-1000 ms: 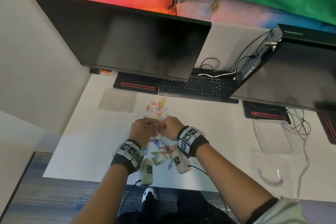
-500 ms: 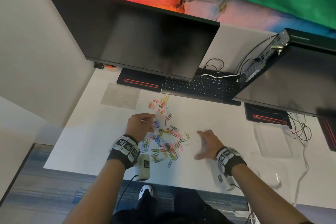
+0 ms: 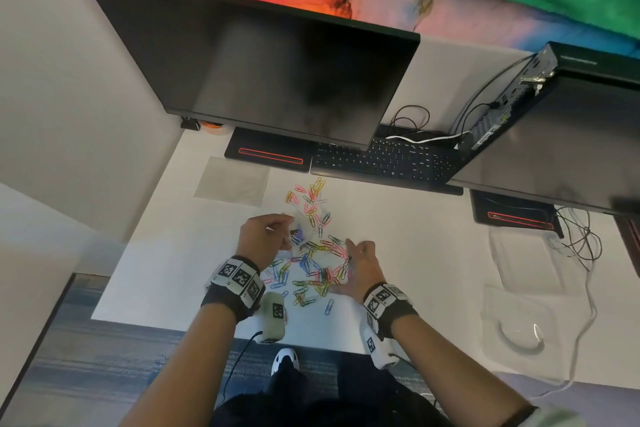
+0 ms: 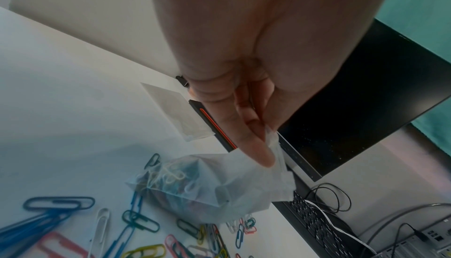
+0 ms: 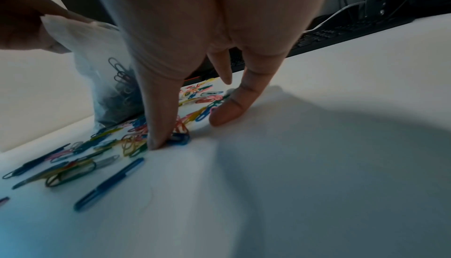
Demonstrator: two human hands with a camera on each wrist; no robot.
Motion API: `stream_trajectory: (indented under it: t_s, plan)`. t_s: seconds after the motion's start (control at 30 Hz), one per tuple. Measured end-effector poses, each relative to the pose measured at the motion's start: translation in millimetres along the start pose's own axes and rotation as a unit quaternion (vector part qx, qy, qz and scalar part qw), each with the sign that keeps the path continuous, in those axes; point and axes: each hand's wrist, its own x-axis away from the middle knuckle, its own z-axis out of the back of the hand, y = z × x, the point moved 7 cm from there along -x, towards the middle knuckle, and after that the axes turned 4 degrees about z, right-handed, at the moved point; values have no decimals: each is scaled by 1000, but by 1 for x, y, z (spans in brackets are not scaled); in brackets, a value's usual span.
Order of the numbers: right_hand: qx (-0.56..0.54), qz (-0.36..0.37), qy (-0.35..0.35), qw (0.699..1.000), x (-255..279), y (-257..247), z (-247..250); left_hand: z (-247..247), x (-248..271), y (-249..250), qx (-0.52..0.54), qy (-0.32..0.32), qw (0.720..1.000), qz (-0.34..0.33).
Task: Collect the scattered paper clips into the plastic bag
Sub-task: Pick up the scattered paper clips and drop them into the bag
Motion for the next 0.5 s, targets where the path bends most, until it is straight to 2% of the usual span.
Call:
stream_trajectory:
  t_s: [0.17, 0.3, 0.4, 0.5]
  plan:
    - [86, -30, 6, 996, -7, 1, 16, 0, 1, -2, 14, -1, 1000, 7]
    - [58, 43, -15, 997, -6, -13, 6, 2, 0, -4, 19, 2, 1000, 6]
    - [21, 77, 1, 997, -6, -26, 2, 1, -1, -5, 20, 3, 1000, 9]
    - [51, 102, 31, 993, -7, -38, 4, 1, -1, -5, 20, 2, 1000, 11]
